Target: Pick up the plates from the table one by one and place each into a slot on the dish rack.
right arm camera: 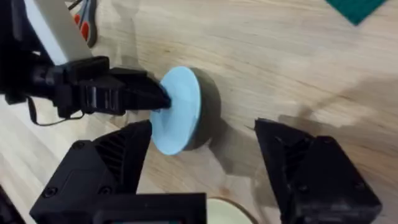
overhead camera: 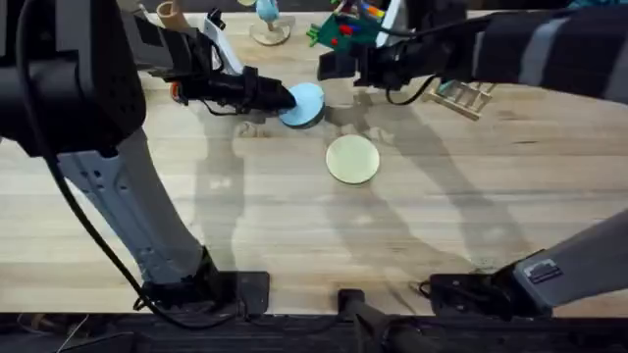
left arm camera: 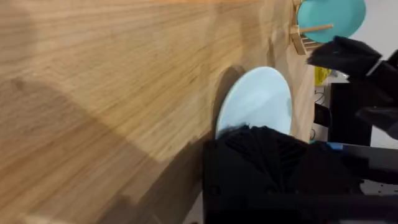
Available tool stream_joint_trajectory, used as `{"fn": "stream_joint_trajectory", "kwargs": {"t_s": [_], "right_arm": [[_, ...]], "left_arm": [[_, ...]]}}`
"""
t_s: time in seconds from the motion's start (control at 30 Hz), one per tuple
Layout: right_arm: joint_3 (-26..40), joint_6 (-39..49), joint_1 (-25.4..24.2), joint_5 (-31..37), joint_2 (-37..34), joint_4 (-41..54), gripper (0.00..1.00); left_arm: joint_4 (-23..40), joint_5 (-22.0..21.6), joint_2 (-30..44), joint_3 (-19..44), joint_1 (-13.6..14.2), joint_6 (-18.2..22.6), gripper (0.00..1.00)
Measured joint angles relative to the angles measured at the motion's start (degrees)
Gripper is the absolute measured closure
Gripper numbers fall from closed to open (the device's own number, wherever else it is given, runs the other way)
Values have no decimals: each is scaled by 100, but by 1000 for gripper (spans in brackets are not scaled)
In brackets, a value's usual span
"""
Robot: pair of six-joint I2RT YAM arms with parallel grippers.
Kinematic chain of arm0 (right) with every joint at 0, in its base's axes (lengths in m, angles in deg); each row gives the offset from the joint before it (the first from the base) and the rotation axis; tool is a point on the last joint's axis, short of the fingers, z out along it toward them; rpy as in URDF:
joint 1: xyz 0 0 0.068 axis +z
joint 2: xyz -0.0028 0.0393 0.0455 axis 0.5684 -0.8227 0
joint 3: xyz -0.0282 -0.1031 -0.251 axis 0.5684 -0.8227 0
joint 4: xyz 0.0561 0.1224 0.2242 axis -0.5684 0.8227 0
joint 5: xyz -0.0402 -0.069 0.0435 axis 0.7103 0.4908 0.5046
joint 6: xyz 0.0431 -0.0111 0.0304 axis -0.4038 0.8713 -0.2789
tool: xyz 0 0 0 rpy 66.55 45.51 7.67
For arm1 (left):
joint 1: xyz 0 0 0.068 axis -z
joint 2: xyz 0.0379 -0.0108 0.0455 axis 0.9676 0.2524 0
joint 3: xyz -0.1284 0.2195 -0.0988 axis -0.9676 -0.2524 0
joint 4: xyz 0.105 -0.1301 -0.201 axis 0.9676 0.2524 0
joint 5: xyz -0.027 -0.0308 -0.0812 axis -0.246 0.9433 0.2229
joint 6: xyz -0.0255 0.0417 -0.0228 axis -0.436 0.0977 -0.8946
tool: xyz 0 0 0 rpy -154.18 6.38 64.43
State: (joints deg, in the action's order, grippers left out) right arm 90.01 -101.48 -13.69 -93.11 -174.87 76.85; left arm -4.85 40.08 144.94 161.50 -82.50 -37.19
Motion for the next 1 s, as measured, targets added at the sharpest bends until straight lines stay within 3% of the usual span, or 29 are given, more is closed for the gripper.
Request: {"fn": "stream_joint_trajectory", "kwargs": {"t_s": [0.43, 0.67, 0.83, 0.93, 1.0], "right_arm": [[2, -1121, 391, -2, -787, -1101, 37], [2, -1646, 624, -20, -1009, -1276, 192], [2, -1810, 719, -21, -1109, -1284, 508], [2, -1849, 736, 10, -1128, -1254, 823], [8, -1915, 693, -93, -1123, -1311, 948]], "left_arm": [[0, 1, 0, 0, 0, 1, 960], [0, 0, 0, 0, 0, -1, 961], [2, 0, 0, 0, 0, 1, 961], [2, 5, 0, 0, 0, -1, 961], [7, 39, 0, 0, -21, -3, 960]]}}
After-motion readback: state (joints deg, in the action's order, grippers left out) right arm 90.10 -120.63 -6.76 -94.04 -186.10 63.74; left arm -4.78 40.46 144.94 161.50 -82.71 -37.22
